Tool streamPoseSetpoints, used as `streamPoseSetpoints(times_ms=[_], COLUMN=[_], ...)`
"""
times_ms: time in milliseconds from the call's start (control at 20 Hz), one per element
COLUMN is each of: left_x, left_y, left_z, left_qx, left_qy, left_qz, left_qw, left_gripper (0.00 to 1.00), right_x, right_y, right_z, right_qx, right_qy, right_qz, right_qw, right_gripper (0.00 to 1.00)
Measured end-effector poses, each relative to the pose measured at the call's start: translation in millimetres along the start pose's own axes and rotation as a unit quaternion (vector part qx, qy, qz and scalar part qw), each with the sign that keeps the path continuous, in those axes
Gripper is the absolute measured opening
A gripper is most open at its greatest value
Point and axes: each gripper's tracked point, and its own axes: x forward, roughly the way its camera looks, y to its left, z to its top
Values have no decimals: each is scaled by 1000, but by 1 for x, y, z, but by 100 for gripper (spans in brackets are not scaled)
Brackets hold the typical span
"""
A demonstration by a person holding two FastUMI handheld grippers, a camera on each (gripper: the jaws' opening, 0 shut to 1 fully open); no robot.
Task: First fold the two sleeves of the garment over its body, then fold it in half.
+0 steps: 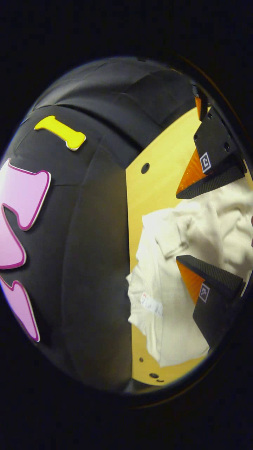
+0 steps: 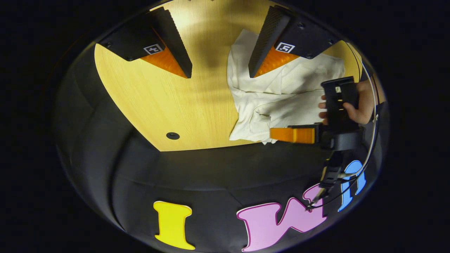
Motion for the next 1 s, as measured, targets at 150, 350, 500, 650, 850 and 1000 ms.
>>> streamPoseSetpoints(times_ms=[150,350,500,650,850,1000], left_x=[-42,-95,-132,-158,-180,-187], left_y=[31,85,124,152,179,192], left_z=[-25,-76,-112,-139,-166,-193], left_qx=[-17,-49,-76,-107,-129,-133], left_qy=[6,20,33,43,49,66], left_qz=[24,83,125,155,182,198], left_qw=[1000,995,989,981,974,969], left_gripper=[98,98,98,98,98,98], right_x=[0,-2,-5,-6,-7,-8], right_y=[6,16,15,19,22,19], right_z=[-5,-15,-24,-30,-38,-42], right_qx=[-3,-3,-14,-10,-8,-14], right_qy=[11,32,52,69,88,96], right_qz=[13,24,24,22,22,16], right_qw=[1000,999,998,997,996,995], right_gripper=[99,99,99,99,99,99])
